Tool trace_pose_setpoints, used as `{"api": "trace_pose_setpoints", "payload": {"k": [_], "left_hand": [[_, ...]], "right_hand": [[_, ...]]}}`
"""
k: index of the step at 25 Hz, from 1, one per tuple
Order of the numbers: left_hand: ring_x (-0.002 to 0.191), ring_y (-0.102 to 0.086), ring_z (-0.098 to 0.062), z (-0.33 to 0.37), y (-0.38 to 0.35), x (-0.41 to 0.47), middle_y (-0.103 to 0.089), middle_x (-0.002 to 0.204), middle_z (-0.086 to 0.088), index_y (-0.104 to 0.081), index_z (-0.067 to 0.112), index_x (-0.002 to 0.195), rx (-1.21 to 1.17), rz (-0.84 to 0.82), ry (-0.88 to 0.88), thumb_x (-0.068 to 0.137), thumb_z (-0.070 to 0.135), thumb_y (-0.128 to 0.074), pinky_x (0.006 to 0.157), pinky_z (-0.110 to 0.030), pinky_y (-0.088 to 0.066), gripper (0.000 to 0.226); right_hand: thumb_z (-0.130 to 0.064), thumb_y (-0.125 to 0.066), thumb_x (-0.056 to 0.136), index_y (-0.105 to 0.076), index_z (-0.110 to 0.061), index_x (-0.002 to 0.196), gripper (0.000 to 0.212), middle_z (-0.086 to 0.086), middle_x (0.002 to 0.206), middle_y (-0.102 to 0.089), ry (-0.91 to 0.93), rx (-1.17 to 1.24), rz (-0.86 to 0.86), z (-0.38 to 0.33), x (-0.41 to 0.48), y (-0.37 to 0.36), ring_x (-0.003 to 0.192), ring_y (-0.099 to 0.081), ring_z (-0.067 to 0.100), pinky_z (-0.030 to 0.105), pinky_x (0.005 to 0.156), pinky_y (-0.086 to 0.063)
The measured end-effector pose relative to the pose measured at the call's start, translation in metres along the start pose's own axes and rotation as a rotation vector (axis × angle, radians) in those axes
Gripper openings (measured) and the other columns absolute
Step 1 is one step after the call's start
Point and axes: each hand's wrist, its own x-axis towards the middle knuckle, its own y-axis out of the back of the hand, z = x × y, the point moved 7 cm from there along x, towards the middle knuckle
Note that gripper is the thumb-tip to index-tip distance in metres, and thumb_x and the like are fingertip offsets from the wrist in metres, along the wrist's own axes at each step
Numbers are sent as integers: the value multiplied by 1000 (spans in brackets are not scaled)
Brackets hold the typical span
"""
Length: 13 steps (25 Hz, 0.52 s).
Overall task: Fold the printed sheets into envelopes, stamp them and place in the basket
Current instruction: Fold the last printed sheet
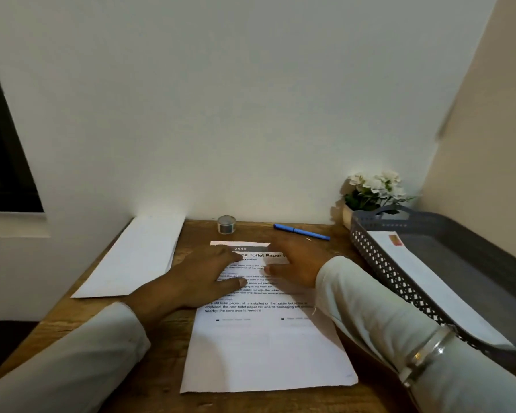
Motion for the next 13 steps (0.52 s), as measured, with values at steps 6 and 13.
{"api": "trace_pose_setpoints", "payload": {"k": [6, 13], "left_hand": [[153, -8, -19, -5, -13, -3, -10, 167, 3, -14, 37, 158, 88, -57, 36, 80, 84, -1, 124, -45, -10, 92], [152, 17, -16, -1, -18, -5, 14, 167, 4, 7, 37, 158, 150, -152, 85, 96, 68, -11, 119, -37, 12, 71]], "right_hand": [[-70, -35, 97, -16, -35, 160, 74, 0, 170, -6, -20, -77, -137, 20, 6, -29, 157, -5, 25, 47, 126, -7], [-81, -28, 89, -7, -34, 161, 88, 2, 171, -2, -150, -71, -93, 50, 20, -28, 157, -2, 26, 50, 126, -5]]}}
